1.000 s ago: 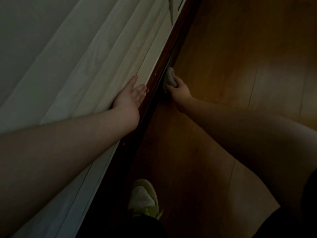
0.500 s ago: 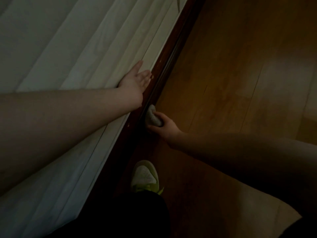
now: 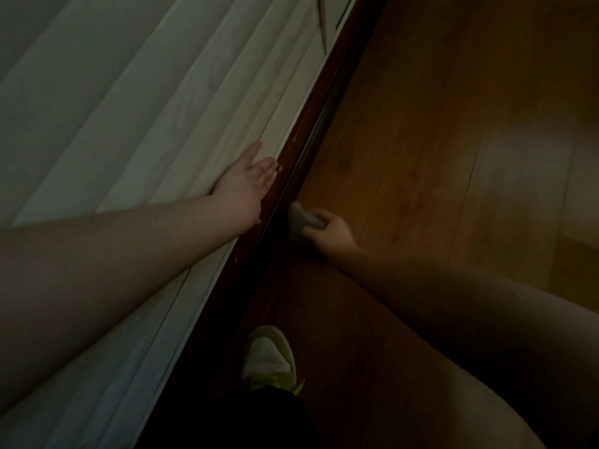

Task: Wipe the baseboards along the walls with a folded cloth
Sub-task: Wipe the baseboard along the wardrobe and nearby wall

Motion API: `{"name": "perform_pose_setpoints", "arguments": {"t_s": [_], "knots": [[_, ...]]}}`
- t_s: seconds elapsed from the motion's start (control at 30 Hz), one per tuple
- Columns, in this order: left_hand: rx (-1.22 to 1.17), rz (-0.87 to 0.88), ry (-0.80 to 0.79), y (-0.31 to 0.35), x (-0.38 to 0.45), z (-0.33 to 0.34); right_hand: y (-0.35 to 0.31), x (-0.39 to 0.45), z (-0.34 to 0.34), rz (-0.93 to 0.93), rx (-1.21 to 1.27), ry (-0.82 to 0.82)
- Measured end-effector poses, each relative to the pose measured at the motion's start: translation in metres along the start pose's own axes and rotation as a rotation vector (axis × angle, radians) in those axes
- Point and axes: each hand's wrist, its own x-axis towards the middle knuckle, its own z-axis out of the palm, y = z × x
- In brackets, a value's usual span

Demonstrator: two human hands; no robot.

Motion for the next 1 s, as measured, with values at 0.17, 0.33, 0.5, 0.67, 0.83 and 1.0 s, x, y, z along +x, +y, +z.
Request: {"name": "perform_pose_setpoints", "arguments": {"t_s": [0.17, 0.33, 0.5, 0.67, 0.83, 1.0], "knots": [[0.004, 0.004, -0.029, 0.002, 0.005, 0.000, -0.025, 0.048, -0.049, -0.032, 0.132, 0.335], [0.002, 0.001, -0.034, 0.004, 0.007, 0.002, -0.060, 0.088, -0.058, 0.023, 0.246, 0.346], [-0.025, -0.003, -0.038, 0.008, 0.013, 0.003, -0.071, 0.107, -0.036, 0.033, 0.272, 0.257], [-0.022, -0.025, -0.066, 0.012, 0.016, 0.001, -0.048, 0.098, -0.047, 0.040, 0.118, 0.110], [-0.041, -0.029, -0.059, 0.010, 0.014, 0.001, -0.030, 0.062, -0.020, 0.061, 0.080, 0.057], [-0.022, -0.021, -0.053, 0.010, 0.007, -0.001, -0.012, 0.000, 0.042, 0.085, 0.071, 0.099]]}}
